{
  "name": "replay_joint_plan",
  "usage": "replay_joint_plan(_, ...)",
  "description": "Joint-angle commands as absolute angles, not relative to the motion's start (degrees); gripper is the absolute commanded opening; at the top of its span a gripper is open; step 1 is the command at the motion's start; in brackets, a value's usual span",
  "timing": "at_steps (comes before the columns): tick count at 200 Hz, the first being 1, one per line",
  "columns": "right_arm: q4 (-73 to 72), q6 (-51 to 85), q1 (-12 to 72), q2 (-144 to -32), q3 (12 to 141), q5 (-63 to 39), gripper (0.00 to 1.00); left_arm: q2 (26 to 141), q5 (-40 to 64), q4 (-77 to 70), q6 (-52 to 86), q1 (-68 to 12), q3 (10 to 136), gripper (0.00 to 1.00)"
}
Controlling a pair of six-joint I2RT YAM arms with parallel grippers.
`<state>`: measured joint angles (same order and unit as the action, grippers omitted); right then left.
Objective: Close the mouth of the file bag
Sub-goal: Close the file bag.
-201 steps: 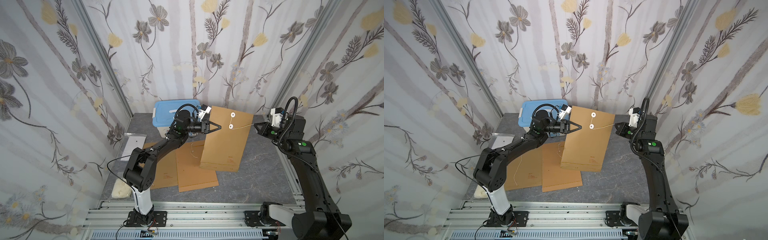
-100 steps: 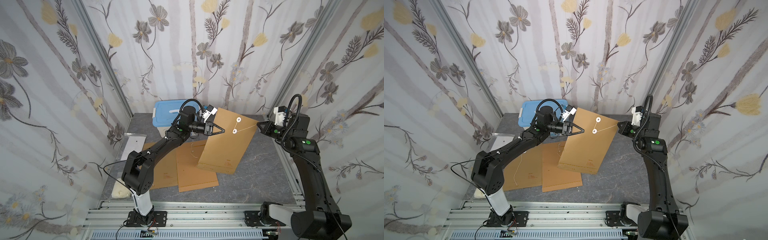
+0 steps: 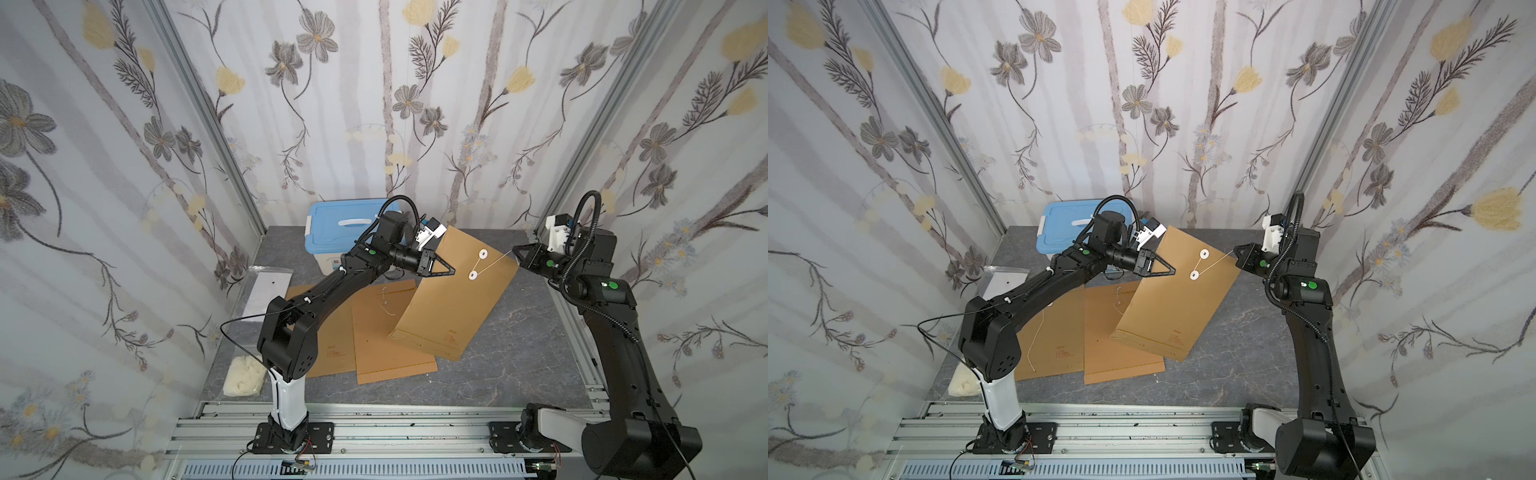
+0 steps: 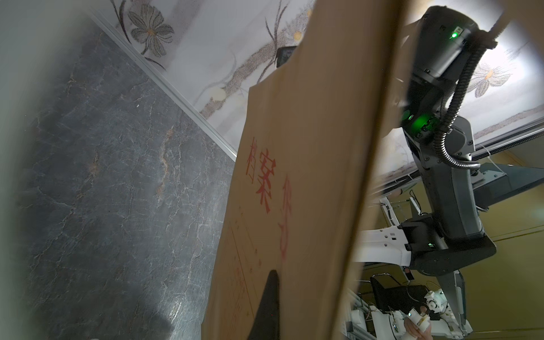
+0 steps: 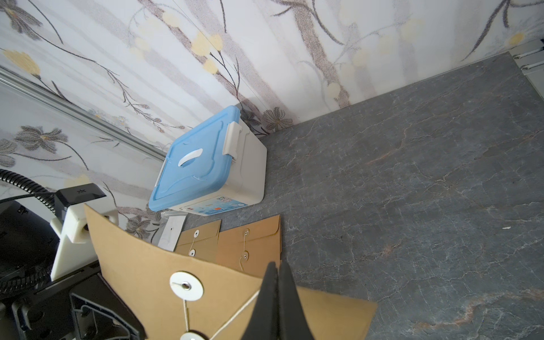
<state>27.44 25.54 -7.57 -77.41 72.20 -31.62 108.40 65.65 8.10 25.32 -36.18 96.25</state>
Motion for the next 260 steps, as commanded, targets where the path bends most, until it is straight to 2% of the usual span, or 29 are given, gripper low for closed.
replay_joint_plan(1, 22.5, 27.2, -7.5, -78.2, 71.1, -33.9, 0.0, 109.4, 66.0, 11.8, 21.9, -36.8, 98.1, 0.0)
replay_joint_plan(128, 18.9, 28.6, -1.0, -80.8, 72.6, -31.4, 0.0, 112.8, 66.2, 20.9, 16.7, -39.2, 103.9, 0.0)
replay_joint_plan(209, 15.8, 31.1, 2.2, -82.0, 73.3, -31.2, 0.0, 113.8, 66.4, 21.3, 16.9, -40.0, 105.1, 0.0)
replay_joint_plan(260, 14.7, 32.2, 6.0, -83.7, 73.6, -30.2, 0.0, 114.0, 65.3, 16.3, 20.3, -40.0, 103.9, 0.0)
